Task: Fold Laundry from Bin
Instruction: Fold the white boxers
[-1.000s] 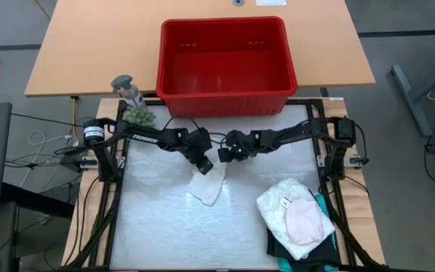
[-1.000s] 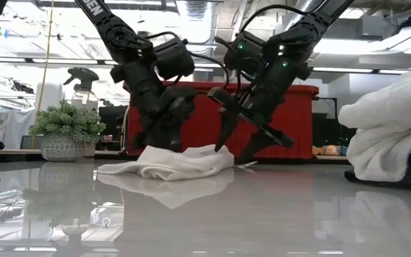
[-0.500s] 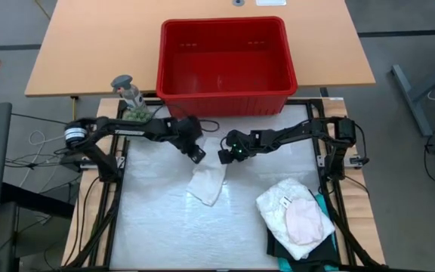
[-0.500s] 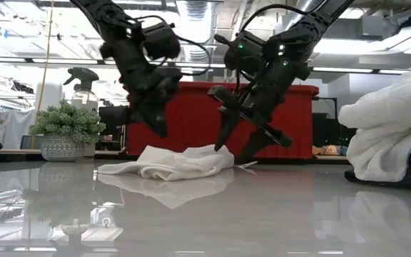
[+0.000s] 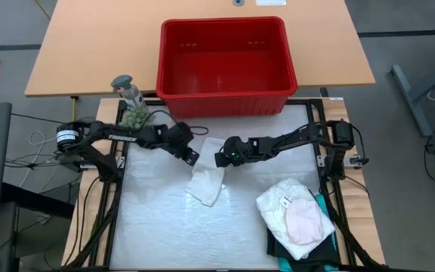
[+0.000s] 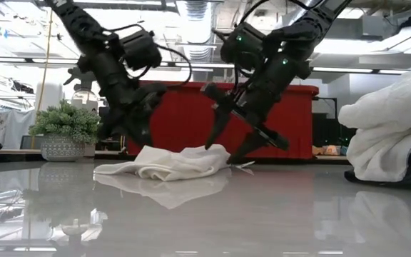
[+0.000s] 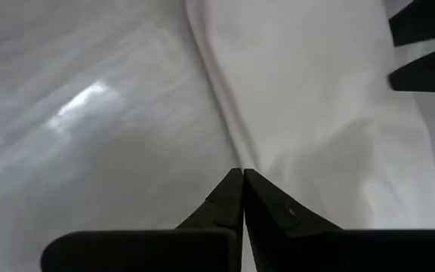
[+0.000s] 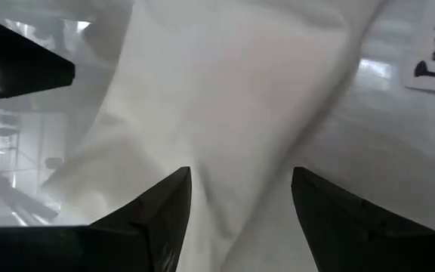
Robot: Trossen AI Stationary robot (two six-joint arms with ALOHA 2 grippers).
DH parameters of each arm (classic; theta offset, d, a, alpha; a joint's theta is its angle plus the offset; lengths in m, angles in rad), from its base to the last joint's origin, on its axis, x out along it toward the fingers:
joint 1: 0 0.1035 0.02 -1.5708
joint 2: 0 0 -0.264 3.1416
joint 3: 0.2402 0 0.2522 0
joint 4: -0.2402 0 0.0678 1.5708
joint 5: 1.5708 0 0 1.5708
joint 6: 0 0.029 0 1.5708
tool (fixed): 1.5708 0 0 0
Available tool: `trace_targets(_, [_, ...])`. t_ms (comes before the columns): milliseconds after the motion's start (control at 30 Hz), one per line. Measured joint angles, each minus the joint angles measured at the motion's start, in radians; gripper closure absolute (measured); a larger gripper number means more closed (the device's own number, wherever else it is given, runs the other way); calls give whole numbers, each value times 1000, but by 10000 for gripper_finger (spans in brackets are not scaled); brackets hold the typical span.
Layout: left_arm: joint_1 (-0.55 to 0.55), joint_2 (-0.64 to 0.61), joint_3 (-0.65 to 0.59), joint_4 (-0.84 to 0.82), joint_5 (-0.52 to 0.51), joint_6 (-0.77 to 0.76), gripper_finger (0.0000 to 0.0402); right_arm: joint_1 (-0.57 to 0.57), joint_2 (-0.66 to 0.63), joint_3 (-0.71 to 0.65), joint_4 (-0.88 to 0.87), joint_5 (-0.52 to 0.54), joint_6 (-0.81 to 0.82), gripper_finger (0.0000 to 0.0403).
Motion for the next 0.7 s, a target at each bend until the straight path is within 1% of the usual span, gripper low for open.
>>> trace_targets(133, [0, 0, -89, 191, 2, -57, 401, 9, 24, -2, 11, 14, 20, 147])
trace_targets(200, [-1, 6, -115, 217, -6, -93, 401, 5, 34, -1, 11, 13, 20, 147])
trace_targets(300, [0, 8, -147, 245, -17, -99, 402, 4, 46, 1, 11, 9, 20, 147])
trace_targets(467, [0, 8, -140, 311, -18, -66, 395, 4, 47, 1, 10, -1, 12, 147])
trace_targets(567, [-1, 8, -139, 356, 13, -61, 369, 4, 48, 1, 9, -7, 10, 147])
trace_targets(700, [0, 8, -139, 339, 25, -29, 309, 8, 49, 1, 8, -10, -13, 147])
